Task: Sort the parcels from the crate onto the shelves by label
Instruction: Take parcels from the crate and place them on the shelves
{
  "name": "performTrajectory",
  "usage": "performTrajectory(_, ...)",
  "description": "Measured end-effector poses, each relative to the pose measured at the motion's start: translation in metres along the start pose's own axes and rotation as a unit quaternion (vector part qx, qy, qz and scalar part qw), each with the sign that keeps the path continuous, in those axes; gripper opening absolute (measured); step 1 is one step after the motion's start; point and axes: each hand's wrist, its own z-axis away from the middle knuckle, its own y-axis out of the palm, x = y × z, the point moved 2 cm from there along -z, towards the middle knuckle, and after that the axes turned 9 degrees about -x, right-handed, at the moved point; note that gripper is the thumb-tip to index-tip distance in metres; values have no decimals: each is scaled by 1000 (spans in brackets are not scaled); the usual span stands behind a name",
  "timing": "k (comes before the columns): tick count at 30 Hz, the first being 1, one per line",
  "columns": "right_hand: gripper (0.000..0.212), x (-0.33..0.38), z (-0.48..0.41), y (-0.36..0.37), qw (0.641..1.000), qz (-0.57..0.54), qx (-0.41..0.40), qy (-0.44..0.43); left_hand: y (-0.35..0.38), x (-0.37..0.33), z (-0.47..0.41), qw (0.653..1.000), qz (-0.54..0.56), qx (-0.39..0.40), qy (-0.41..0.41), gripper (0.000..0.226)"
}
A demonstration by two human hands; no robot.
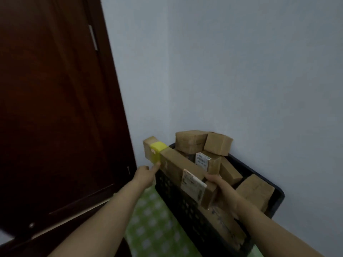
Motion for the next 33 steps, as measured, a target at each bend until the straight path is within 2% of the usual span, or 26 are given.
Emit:
performTrajectory(1,48,-2,11,6,999,-25,17,12,-9,3,14,997,75,-8,-28,42)
performTrajectory(3,39,-5,32,21,996,-53,72,25,-28,10,41,984,163,-21,-64,41)
performTrajectory(7,51,-12,63,57,983,-34,167,63,-74,19,94,951,298,-17,-85,37)
performTrajectory(11,61,-21,86,100,964,-8,251,83,-127,29,135,909,409,-33,-70,26)
performTrajectory(14,59,-19,101,135,964,1,258,62,-170,35,161,903,419,-78,-45,27)
performTrajectory(19,67,-18,123,187,959,97,260,-63,-240,55,196,896,421,-141,-14,35)
performTrajectory(27,71,-14,184,279,882,286,259,-270,-311,95,249,893,413,-181,23,33)
performTrajectory(33,69,-9,229,341,829,353,312,-301,-338,113,277,899,400,-176,36,40)
